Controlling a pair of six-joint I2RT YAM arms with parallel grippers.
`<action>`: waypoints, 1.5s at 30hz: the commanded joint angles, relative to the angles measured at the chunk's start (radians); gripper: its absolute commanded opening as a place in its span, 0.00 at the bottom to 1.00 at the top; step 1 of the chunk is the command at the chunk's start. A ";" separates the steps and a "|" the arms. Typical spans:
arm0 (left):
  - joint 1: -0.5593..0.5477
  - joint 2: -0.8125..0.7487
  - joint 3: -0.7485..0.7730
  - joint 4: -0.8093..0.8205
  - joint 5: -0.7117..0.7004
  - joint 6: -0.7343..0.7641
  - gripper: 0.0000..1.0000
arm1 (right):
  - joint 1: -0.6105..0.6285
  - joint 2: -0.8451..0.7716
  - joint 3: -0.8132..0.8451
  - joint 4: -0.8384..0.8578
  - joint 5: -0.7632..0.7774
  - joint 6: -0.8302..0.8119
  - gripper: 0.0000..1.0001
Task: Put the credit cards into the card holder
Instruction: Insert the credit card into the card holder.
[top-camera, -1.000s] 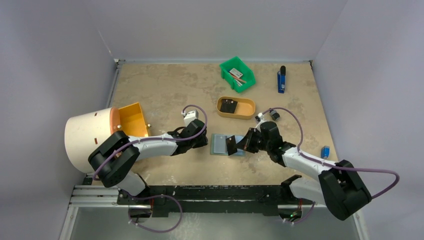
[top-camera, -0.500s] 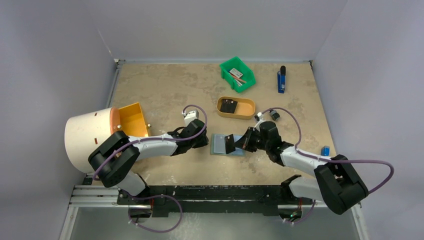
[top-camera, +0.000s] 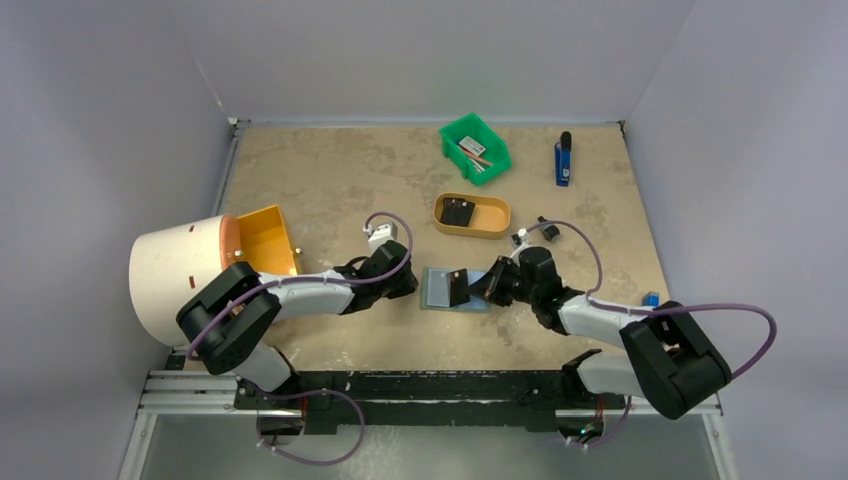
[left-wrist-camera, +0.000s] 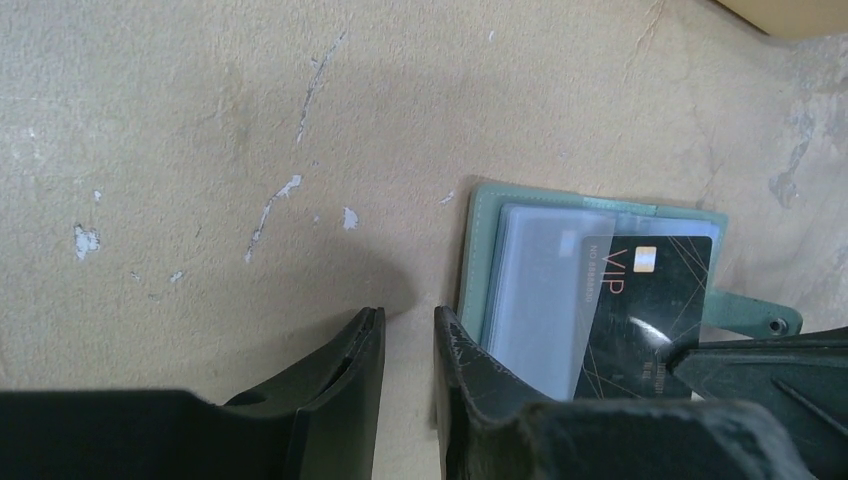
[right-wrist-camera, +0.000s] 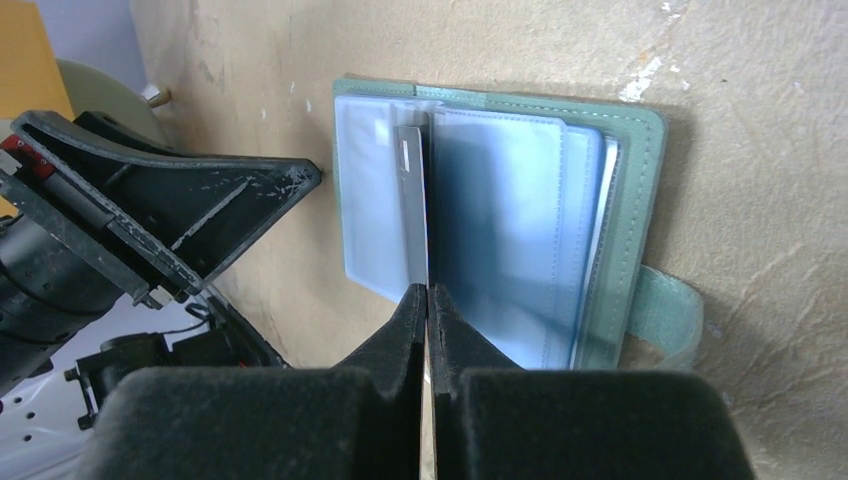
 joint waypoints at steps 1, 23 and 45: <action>-0.002 0.006 -0.016 0.050 0.023 -0.018 0.23 | -0.002 0.004 -0.024 0.040 0.047 0.030 0.00; -0.018 0.023 -0.031 0.090 0.052 -0.035 0.07 | 0.006 0.079 -0.022 0.115 0.023 0.065 0.00; -0.019 0.039 -0.023 0.096 0.059 -0.030 0.05 | 0.017 0.059 0.083 -0.053 -0.038 -0.038 0.48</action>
